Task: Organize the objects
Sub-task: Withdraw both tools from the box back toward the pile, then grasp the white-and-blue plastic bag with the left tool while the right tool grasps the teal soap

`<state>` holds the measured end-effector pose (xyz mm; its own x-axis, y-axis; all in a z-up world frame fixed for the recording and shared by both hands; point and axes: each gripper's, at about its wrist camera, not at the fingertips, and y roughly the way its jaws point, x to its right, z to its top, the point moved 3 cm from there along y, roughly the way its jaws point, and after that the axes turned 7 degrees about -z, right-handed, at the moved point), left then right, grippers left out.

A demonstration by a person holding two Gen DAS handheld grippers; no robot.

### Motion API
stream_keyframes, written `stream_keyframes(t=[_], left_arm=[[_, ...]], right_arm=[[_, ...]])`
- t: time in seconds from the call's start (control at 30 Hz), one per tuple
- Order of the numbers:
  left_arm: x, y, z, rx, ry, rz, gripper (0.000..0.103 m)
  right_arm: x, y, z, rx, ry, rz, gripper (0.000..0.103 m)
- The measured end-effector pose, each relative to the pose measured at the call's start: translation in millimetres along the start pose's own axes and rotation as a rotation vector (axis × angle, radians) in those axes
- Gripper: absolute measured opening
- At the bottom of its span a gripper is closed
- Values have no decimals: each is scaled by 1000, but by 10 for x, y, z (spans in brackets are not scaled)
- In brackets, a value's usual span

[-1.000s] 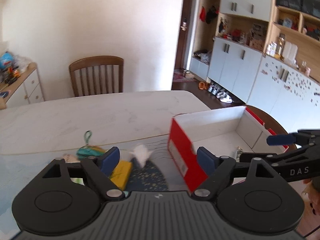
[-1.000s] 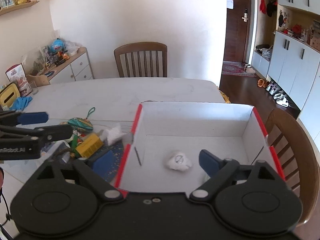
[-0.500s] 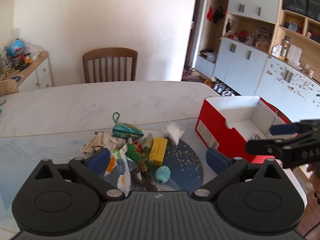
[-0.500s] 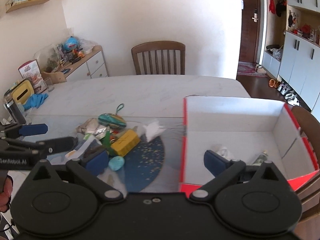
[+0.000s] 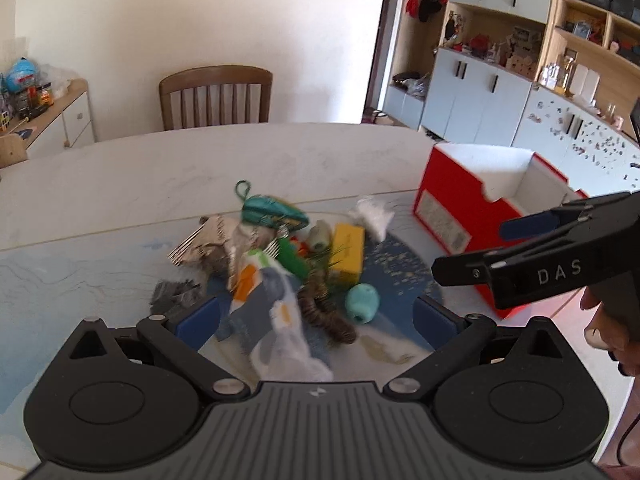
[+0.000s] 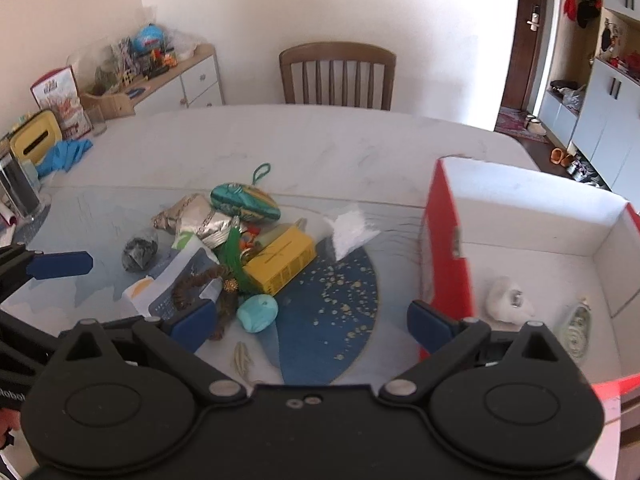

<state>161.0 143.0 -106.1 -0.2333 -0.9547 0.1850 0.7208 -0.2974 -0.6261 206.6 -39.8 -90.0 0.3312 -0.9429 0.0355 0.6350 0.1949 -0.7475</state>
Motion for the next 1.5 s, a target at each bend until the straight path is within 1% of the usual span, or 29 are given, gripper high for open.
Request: stream_keyframes(t=[0.1, 0.2, 0.27, 0.37, 0.47, 0.53, 0.67, 0.77, 0.83, 0.93, 1.03, 1.1, 1.2, 1.23, 1.27, 1.33, 1.37, 1.43, 1.5], left_arm=[[-72, 33, -57, 15, -13, -16, 103], [-124, 81, -82, 14, -17, -2, 103], [-163, 131, -98, 0, -25, 9, 103], [-214, 216, -126, -12, -19, 50, 103], [-247, 305, -161, -39, -13, 28, 103], [-241, 353, -194, -45, 7, 39, 103], [-231, 441, -248, -66, 25, 37, 103], [-224, 486, -261, -71, 40, 49, 103], [-224, 509, -272, -74, 45, 57, 103], [-206, 538, -299, -80, 66, 68, 102], [-192, 569, -323, -91, 79, 76, 102], [-193, 579, -320, -94, 79, 76, 98], [-202, 613, -319, -115, 72, 86, 86], [-213, 625, -317, -123, 64, 83, 79], [-219, 629, -317, -128, 56, 82, 75], [-227, 623, -315, -132, 45, 78, 70], [-223, 615, -318, -131, 44, 77, 66], [-220, 608, -316, -136, 38, 71, 58], [-213, 597, -318, -139, 33, 70, 55]], right_arm=[[-62, 131, 6, -18, -7, 5, 101], [-97, 269, 3, -50, -1, 14, 100], [-124, 346, 1, -69, 1, 24, 99], [-167, 457, -14, -92, -5, 20, 97], [-205, 549, -12, -110, -8, 19, 95], [-228, 605, -5, -120, -13, 17, 95], [-261, 720, -20, -144, -14, 15, 94], [-298, 794, -36, -162, -22, 21, 91], [-312, 834, -45, -168, -23, 29, 85], [-315, 882, -59, -179, -11, 45, 80], [-337, 910, -68, -181, -19, 49, 78], [-343, 927, -74, -184, -16, 54, 76], [-343, 925, -69, -178, -13, 59, 73], [-341, 925, -67, -177, -10, 61, 72], [-337, 930, -66, -175, -7, 61, 71], [-333, 925, -64, -173, -2, 67, 67], [-335, 923, -63, -171, -1, 72, 66], [-341, 914, -60, -169, 1, 79, 60], [-345, 899, -59, -168, 7, 88, 54]])
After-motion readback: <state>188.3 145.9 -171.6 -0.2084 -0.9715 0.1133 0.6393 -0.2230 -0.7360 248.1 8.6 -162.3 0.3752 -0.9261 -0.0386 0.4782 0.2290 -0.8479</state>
